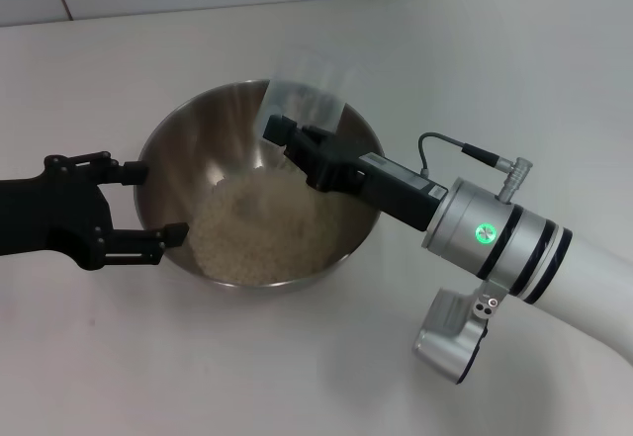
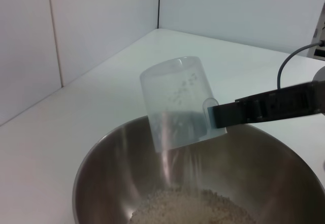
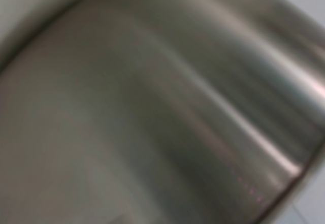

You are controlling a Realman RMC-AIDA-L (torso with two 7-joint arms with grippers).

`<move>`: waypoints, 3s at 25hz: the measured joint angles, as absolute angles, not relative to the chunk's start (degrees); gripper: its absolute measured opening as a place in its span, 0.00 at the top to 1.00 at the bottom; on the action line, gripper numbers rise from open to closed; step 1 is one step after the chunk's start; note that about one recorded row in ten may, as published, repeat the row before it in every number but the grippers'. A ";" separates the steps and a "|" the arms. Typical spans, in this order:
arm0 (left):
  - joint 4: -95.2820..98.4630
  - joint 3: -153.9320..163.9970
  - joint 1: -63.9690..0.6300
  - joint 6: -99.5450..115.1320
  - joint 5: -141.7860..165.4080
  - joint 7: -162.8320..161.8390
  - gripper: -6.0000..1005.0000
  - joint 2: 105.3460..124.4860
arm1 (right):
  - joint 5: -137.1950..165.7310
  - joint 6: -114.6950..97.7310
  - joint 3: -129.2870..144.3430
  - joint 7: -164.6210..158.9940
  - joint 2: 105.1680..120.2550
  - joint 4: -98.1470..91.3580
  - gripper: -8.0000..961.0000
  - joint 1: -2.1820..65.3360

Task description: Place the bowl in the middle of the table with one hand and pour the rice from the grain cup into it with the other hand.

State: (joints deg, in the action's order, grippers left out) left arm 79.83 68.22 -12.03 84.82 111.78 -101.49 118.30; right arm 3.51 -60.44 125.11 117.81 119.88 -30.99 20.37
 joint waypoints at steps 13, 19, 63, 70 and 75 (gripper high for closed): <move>79.62 68.28 -12.01 84.81 111.78 -101.46 0.14 118.27 | -35.00 -74.27 141.63 85.98 119.88 -38.36 0.92 19.53; 79.53 68.28 -12.02 84.81 111.79 -101.52 0.14 118.30 | -48.00 -80.36 141.30 45.64 119.88 -37.85 0.91 18.04; 78.94 68.53 -13.01 84.87 111.79 -101.63 0.14 118.18 | -36.85 -63.08 128.61 -6.51 119.88 -19.21 0.54 13.57; 78.73 68.55 -13.01 84.90 111.79 -101.30 0.14 118.27 | -33.95 -88.56 113.92 -24.55 118.32 -11.49 0.19 10.45; 78.66 68.54 -13.07 84.82 111.79 -101.16 0.14 118.29 | -12.61 -100.05 113.71 -36.57 108.50 -3.94 0.17 20.39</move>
State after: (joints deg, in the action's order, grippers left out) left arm 78.66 68.54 -13.07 84.82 111.79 -101.16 118.29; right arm -12.61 -100.05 113.71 -36.57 108.50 -3.94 20.39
